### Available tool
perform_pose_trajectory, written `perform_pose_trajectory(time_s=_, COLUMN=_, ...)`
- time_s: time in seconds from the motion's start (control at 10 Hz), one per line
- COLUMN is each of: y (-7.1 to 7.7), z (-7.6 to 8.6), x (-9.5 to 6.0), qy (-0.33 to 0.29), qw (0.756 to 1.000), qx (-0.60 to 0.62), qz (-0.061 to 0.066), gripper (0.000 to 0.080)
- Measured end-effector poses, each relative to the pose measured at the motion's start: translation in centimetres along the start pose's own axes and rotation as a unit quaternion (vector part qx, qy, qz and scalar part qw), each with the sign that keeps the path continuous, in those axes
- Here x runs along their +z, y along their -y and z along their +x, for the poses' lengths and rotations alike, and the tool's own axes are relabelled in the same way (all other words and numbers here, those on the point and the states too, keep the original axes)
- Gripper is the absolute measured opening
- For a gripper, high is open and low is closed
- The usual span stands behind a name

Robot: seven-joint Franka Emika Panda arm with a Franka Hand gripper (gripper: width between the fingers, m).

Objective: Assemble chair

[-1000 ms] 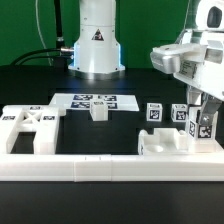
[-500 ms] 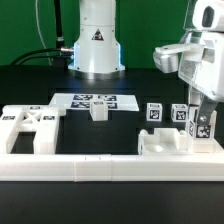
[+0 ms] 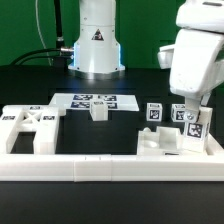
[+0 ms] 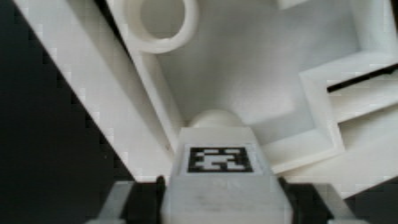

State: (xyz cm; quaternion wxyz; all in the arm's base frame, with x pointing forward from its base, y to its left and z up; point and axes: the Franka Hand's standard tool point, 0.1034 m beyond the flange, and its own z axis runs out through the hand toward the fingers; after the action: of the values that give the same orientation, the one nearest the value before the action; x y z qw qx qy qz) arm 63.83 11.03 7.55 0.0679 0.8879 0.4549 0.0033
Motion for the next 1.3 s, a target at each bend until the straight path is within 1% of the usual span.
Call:
perform_pose_trajectory(time_s=0.1, y=0.0, z=0.0, x=0.0, qy=0.0, qw=0.999, qx=0.038, qz=0.002, gripper=0.0289)
perform_pose_trajectory(time_s=0.3, y=0.2, z=-0.2, x=0.0, qy=0.002, qw=0.984, qx=0.179, qz=0.017, gripper=0.0289)
perform_pose_trajectory(time_s=0.4, y=0.6, z=-0.3, x=0.0, qy=0.008, qw=0.966, qx=0.255, qz=0.034, gripper=0.0289)
perform_pose_trajectory(time_s=0.5, y=1.1, z=-0.3, x=0.1, qy=0.021, qw=0.945, qx=0.322, qz=0.056, gripper=0.0289)
perform_pose_trajectory(time_s=0.6, y=1.3, z=0.1, x=0.0, qy=0.019, qw=0.929, qx=0.366, qz=0.054, gripper=0.0289)
perform_pose_trajectory(time_s=0.7, y=1.3, z=0.1, x=0.0, qy=0.021, qw=0.921, qx=0.384, qz=0.054, gripper=0.0289)
perform_pose_trajectory(time_s=1.0, y=1.3, z=0.1, x=0.0, qy=0.026, qw=0.88, qx=0.472, qz=0.052, gripper=0.0289)
perform_pose_trajectory(time_s=1.1, y=1.3, z=0.1, x=0.0, qy=0.027, qw=0.859, qx=0.509, qz=0.052, gripper=0.0289)
perform_pose_trajectory(time_s=1.2, y=1.2, z=0.0, x=0.1, qy=0.03, qw=0.82, qx=0.568, qz=0.062, gripper=0.0289)
perform_pose_trajectory(time_s=1.3, y=0.9, z=-0.4, x=0.2, qy=0.031, qw=0.793, qx=0.605, qz=0.066, gripper=0.0289)
